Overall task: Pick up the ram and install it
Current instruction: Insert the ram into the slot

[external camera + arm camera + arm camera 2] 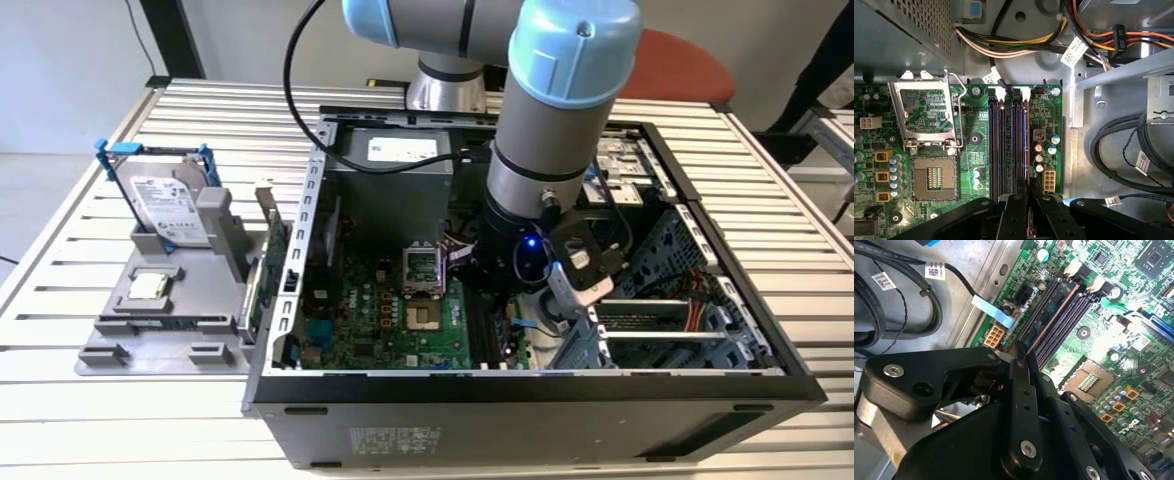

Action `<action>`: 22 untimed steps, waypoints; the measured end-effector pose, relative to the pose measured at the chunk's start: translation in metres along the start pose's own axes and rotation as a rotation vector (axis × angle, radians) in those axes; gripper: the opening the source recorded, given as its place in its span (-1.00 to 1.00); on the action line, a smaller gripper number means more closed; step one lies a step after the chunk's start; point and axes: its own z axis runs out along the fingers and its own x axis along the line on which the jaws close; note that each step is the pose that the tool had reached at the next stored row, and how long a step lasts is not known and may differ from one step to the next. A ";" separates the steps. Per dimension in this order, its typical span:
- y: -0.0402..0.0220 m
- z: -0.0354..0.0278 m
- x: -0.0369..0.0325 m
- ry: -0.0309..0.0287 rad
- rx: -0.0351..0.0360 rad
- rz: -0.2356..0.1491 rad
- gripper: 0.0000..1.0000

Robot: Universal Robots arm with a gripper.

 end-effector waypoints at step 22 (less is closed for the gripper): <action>0.0006 0.0044 0.0003 0.0003 -0.0006 0.000 -1.00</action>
